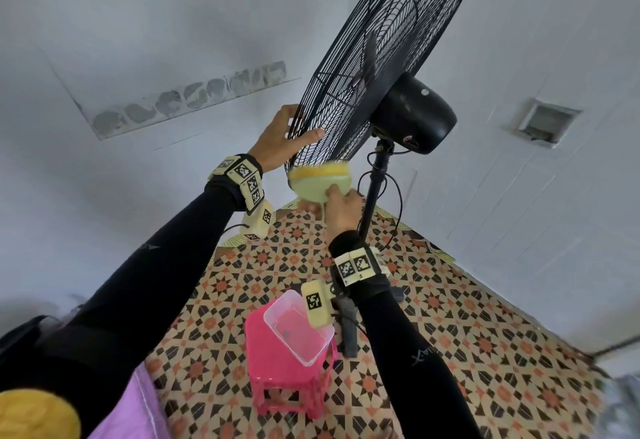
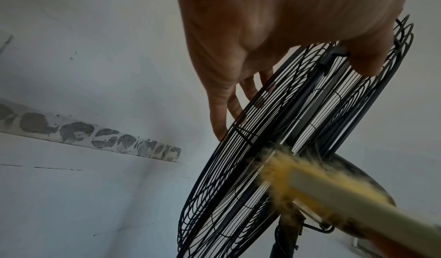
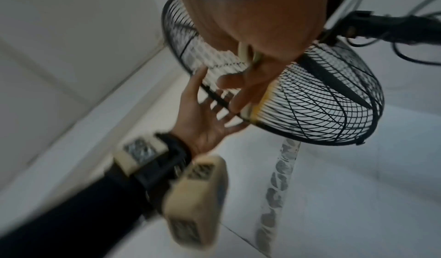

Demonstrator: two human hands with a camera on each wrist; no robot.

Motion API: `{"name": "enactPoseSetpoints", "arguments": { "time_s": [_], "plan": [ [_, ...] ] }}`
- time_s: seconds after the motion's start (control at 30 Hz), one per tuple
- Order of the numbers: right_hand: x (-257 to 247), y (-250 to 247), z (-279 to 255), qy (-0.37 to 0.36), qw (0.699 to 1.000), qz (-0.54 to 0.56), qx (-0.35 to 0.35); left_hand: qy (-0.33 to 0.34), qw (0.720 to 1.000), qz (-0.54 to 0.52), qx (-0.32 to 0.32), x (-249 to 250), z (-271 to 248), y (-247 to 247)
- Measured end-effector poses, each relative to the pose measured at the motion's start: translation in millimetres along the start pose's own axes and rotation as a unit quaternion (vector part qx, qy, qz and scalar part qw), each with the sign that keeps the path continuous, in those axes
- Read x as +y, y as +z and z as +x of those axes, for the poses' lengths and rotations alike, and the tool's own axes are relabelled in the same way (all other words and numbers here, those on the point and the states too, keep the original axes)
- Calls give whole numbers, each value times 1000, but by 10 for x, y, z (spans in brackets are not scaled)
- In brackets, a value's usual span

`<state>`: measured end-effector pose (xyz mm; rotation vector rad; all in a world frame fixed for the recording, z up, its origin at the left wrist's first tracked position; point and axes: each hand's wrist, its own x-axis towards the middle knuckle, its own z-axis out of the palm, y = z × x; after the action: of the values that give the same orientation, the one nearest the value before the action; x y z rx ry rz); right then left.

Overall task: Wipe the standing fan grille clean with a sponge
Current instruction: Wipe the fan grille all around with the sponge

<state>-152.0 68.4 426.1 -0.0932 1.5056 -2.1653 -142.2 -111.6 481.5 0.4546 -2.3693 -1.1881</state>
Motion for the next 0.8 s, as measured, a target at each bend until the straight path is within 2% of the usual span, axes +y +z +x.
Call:
{"name": "enactPoseSetpoints", "arguments": {
  "time_s": [0.07, 0.1, 0.13, 0.23, 0.3, 0.43, 0.47, 0.5, 0.53, 0.6, 0.63, 0.67, 0.7, 0.8],
  "plan": [
    [1, -73, 91, -44, 996, 26, 79, 0, 1000, 2, 2, 27, 13, 9],
    [35, -96, 105, -55, 994, 24, 88, -1, 1000, 2, 4, 38, 17, 14],
    [87, -113, 115, -53, 996, 13, 68, -2, 1000, 2, 8, 47, 18, 21],
    [177, -85, 107, 2, 994, -79, -81, 2, 1000, -3, 15, 44, 4, 47],
    [140, -78, 156, -1, 989, -100, -107, 7, 1000, -4, 16, 34, -12, 54],
    [27, -257, 427, -7, 997, -56, 55, 3, 1000, -13, 19, 59, -14, 72],
    [5, -314, 480, -5, 995, -64, 72, 0, 1000, -14, 22, 57, -9, 84],
    [-29, -355, 500, 2, 995, -88, 48, -2, 1000, -14, 28, 44, -9, 95],
    [-53, -376, 513, 12, 993, -120, -8, -4, 999, -13, 34, 26, -5, 104],
    [-107, -393, 479, 36, 970, -185, -156, -9, 999, -11, 42, 5, -13, 136],
    [-133, -400, 504, 36, 960, -201, -192, -12, 999, -11, 45, 5, -14, 151],
    [-132, -414, 597, 33, 963, -195, -182, -17, 999, -11, 49, 6, -12, 164],
    [-167, -440, 653, 20, 974, -174, -141, -23, 998, -9, 51, 13, -10, 174],
    [-130, -609, 987, -26, 993, -100, 48, -25, 998, -6, 62, 23, 6, 201]
  ]
}}
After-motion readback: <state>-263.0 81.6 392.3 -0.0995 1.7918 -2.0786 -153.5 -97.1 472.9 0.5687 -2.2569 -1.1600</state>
